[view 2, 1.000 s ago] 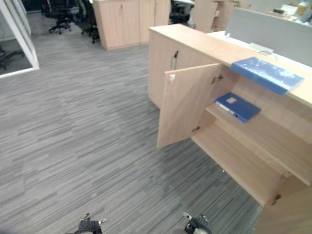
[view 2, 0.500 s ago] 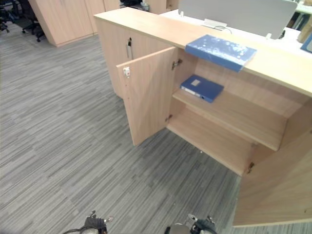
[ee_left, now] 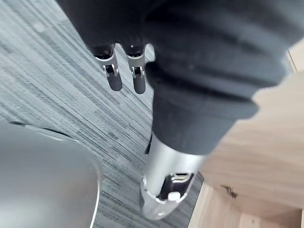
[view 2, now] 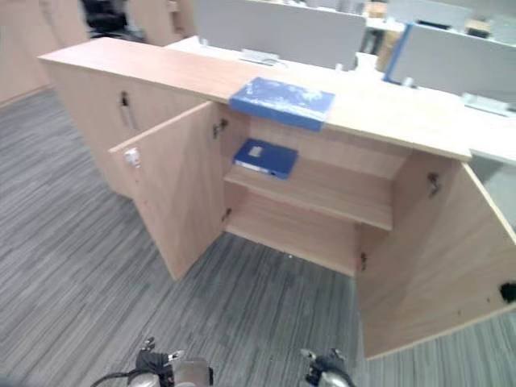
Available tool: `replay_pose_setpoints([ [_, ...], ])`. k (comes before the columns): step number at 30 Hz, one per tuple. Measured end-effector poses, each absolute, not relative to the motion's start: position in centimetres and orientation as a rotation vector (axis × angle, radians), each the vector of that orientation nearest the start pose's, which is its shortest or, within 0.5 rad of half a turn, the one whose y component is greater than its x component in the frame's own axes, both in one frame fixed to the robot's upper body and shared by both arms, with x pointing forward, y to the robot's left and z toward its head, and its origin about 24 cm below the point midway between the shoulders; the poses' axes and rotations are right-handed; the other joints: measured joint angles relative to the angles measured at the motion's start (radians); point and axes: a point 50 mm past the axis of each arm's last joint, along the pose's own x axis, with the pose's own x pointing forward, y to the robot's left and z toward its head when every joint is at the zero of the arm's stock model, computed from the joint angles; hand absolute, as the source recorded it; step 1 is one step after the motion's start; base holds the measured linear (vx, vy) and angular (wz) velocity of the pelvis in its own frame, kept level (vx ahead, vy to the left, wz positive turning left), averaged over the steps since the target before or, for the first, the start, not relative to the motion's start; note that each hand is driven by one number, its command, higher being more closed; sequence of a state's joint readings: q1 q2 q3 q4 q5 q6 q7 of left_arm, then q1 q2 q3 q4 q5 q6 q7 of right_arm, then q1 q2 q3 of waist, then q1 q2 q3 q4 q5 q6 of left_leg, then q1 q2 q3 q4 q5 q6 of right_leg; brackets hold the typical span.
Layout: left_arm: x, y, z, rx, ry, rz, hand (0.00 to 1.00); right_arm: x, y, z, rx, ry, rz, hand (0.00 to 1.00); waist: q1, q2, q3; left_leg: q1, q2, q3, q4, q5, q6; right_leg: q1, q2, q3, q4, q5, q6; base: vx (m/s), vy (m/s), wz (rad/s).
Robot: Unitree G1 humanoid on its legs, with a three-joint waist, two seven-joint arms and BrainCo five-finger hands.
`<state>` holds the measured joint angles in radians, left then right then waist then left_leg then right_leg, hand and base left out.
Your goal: Walk over to the cabinet, pick up the folder, carry it to the office cabinet, place the folder inside the office cabinet, then close the office cabinet door
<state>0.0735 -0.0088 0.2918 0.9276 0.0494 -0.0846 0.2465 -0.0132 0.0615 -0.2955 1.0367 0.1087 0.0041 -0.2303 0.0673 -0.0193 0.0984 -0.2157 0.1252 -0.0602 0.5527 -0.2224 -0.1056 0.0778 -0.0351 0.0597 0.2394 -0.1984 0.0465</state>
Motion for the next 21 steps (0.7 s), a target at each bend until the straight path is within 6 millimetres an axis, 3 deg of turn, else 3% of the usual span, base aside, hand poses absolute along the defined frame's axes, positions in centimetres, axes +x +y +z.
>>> replay_pose_setpoints([
  [4,12.0,20.2,-14.7,0.041,0.943,0.474,0.0,12.7,-16.5,-15.6,0.185,1.053,-0.47,0.0,-0.004,-0.01,-0.014,0.014,-0.065,0.037,0.0,-0.008,0.011,0.012,-0.071,0.013,-0.072,0.064,-0.004,0.17,0.305,-0.4],
  [6,11.6,20.3,-15.0,0.047,0.97,0.471,0.0,12.6,-16.5,-15.7,0.187,1.059,-0.469,0.0,0.001,-0.014,-0.019,0.057,-0.085,0.098,-0.066,0.001,0.034,0.01,-0.106,0.043,-0.119,0.117,0.004,0.13,0.298,-0.65],
  [10,11.4,20.2,-15.2,0.062,0.99,0.448,0.0,11.2,-16.7,-16.1,0.195,1.098,-0.493,0.0,-0.002,-0.016,-0.026,0.128,-0.122,0.143,-0.17,0.023,0.069,0.005,-0.143,0.05,-0.124,0.134,0.005,0.04,0.14,-0.47],
  [12,11.2,20.1,-15.3,0.055,1.001,0.451,0.0,10.9,-17.1,-16.2,0.207,1.102,-0.512,0.0,0.002,-0.011,-0.029,0.156,-0.122,0.17,-0.21,0.027,0.081,-0.031,-0.145,0.047,-0.077,0.137,0.011,-0.04,0.027,-0.63],
  [14,11.1,19.9,-15.3,0.02,1.003,0.479,0.0,11.1,-17.3,-16.1,0.201,1.097,-0.511,0.0,0.008,-0.005,-0.023,0.212,-0.121,0.183,-0.273,0.026,0.102,-0.137,-0.133,0.044,0.145,0.127,0.029,-0.08,0.006,-0.73],
  [16,10.7,20.3,-15.4,0.023,1.01,0.491,0.0,11.4,-17.5,-15.8,0.199,1.071,-0.513,0.0,-0.012,-0.016,-0.012,0.27,-0.136,0.205,-0.273,0.003,0.123,-0.267,-0.148,0.026,0.456,0.136,0.022,-0.08,0.003,-0.4],
  [18,10.3,20.3,-15.4,0.017,1.017,0.498,0.0,11.4,-17.8,-15.7,0.191,1.059,-0.507,0.0,-0.019,-0.017,-0.013,0.305,-0.143,0.207,-0.269,-0.016,0.129,-0.301,-0.163,0.021,0.574,0.141,0.016,0.0,-0.045,-0.05],
  [19,10.2,20.3,-15.5,0.013,1.019,0.501,0.0,11.4,-17.9,-15.7,0.19,1.058,-0.506,0.0,-0.023,-0.019,-0.013,0.308,-0.143,0.206,-0.271,-0.021,0.136,-0.308,-0.164,0.012,0.584,0.131,0.018,0.06,-0.099,0.07],
  [21,10.2,20.3,-15.5,0.009,1.02,0.509,0.0,11.4,-18.3,-15.7,0.187,1.054,-0.516,0.0,-0.031,-0.013,-0.015,0.307,-0.134,0.179,-0.304,-0.021,0.14,-0.339,-0.162,-0.083,0.477,0.032,0.011,0.11,-0.16,0.13],
])
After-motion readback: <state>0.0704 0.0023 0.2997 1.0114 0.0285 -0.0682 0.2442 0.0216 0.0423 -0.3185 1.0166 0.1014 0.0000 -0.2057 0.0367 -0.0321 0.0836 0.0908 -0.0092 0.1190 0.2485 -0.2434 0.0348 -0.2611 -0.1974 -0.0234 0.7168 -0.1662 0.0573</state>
